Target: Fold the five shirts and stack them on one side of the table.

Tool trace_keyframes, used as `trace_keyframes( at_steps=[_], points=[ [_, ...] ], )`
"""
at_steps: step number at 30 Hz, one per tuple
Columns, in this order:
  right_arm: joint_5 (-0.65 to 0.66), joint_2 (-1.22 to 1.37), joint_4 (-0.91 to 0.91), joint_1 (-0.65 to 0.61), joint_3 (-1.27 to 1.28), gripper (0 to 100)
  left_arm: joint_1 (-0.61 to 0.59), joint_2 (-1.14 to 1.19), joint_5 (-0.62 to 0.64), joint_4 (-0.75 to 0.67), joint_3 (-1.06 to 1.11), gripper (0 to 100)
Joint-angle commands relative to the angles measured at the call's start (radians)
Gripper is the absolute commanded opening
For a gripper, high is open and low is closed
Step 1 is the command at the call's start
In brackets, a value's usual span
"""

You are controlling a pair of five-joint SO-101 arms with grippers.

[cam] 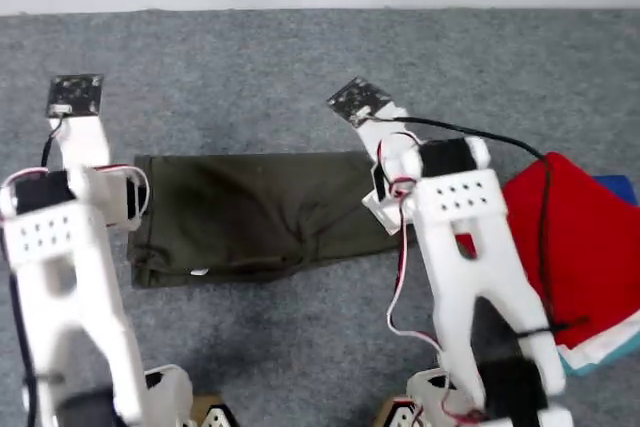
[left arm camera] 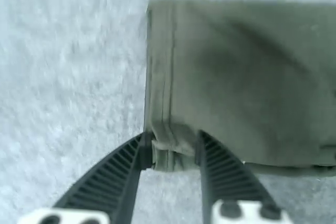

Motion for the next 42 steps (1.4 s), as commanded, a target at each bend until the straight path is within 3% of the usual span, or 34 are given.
trace_keyframes(
  at_steps=[1,10,17,26,33,42],
  points=[
    [-0.028,-0.094,0.024,0.01,-0.035,18.8,-0.035,0.219,0.023,0.023,-0.111,15],
    [-0.025,-0.107,0.025,0.058,-0.035,18.0,-0.035,0.704,0.025,0.057,-0.47,15],
    [-0.025,-0.102,0.025,0.058,-0.035,18.0,-0.028,0.939,0.026,0.098,-0.582,15],
    [-0.025,-0.104,0.025,0.058,-0.035,18.0,-0.023,1.077,0.06,0.109,-0.627,15],
    [-0.025,-0.107,0.025,0.058,-0.035,18.0,0.023,1.145,0.061,0.19,-0.633,2],
    [-0.025,-0.108,0.025,0.056,-0.035,18.0,0.023,1.151,0.061,0.23,-0.682,1]
  ],
)
